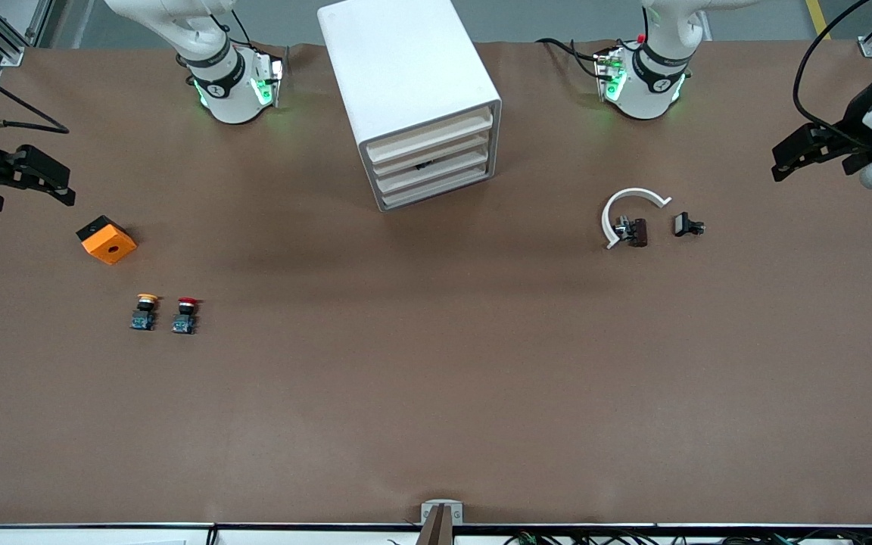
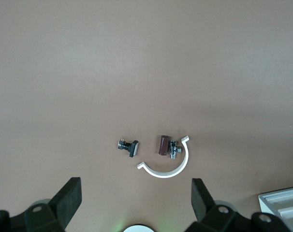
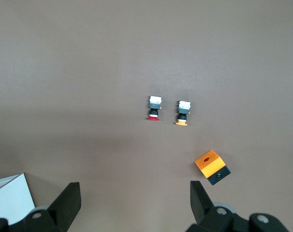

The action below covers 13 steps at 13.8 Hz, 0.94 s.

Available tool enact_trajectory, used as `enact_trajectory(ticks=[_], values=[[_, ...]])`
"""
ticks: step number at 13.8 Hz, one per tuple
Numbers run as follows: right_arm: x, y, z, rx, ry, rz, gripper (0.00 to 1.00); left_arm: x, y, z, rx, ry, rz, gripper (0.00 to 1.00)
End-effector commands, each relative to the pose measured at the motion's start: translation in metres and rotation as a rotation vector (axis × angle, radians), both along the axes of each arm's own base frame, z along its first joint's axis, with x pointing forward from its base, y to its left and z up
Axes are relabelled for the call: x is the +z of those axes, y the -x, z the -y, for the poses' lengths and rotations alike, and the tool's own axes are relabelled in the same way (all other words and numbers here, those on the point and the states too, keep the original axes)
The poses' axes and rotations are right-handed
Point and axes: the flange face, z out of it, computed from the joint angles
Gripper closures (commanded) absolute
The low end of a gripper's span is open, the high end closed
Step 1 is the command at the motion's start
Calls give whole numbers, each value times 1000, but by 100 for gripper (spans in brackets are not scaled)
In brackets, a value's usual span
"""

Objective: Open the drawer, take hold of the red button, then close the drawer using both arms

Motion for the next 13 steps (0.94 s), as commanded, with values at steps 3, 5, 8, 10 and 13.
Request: enact_trajectory(ticks=[3,5,8,10,13], values=[[5,-2,2,0,4,2,0,9,10,9,-35,43,23,0],[5,-2,2,0,4,2,0,10,10,10,-38,53,18,0],[5,-2,1,1,2,1,0,10,10,8,-57,54,16,0],[5,-2,1,0,2,2,0,6,5,2,-55,54,9,0],[5,-2,1,0,2,1,0,7,1,0,-52,53,13,0]])
